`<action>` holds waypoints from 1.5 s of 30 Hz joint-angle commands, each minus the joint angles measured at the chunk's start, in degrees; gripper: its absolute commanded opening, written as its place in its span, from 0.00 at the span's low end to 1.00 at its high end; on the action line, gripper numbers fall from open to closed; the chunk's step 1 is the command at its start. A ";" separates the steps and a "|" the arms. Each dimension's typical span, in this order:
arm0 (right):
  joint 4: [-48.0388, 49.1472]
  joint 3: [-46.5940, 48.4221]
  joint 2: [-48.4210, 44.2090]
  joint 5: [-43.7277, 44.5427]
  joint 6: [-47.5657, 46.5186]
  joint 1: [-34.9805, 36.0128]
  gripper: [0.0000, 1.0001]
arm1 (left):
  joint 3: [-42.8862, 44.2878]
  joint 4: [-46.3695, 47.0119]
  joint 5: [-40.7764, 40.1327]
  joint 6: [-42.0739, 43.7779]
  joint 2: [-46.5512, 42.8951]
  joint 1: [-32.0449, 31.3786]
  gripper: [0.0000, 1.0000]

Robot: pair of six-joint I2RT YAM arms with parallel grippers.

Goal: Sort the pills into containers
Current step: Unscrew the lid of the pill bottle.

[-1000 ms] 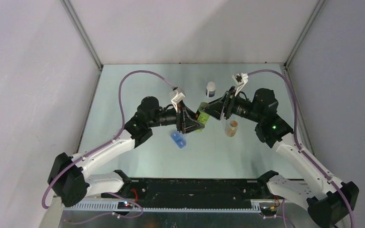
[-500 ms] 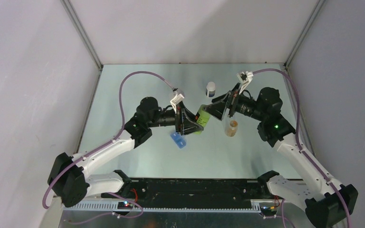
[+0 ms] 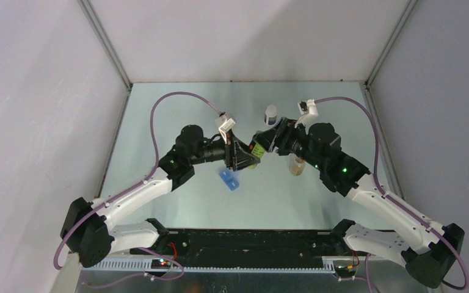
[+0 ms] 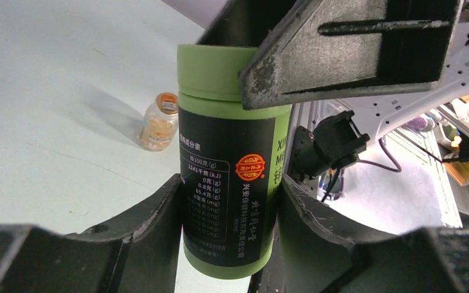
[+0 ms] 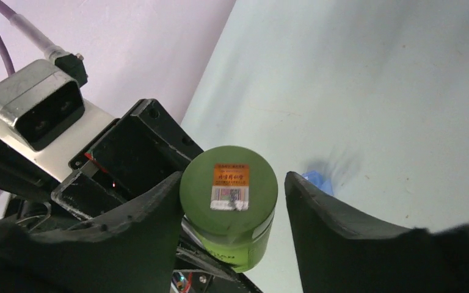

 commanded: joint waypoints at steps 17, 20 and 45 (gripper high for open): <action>12.58 -1.91 -3.37 -45.28 -21.82 -8.31 0.06 | 1.10 4.42 7.22 -1.01 -0.90 0.04 0.00; 10.93 -1.88 -3.99 -51.57 -24.48 -10.45 0.00 | 0.82 6.44 9.23 -1.82 -0.85 0.08 0.00; 5.10 -0.12 -2.08 6.73 -2.95 3.51 0.78 | 1.20 3.97 -0.64 -0.19 -0.56 0.05 0.00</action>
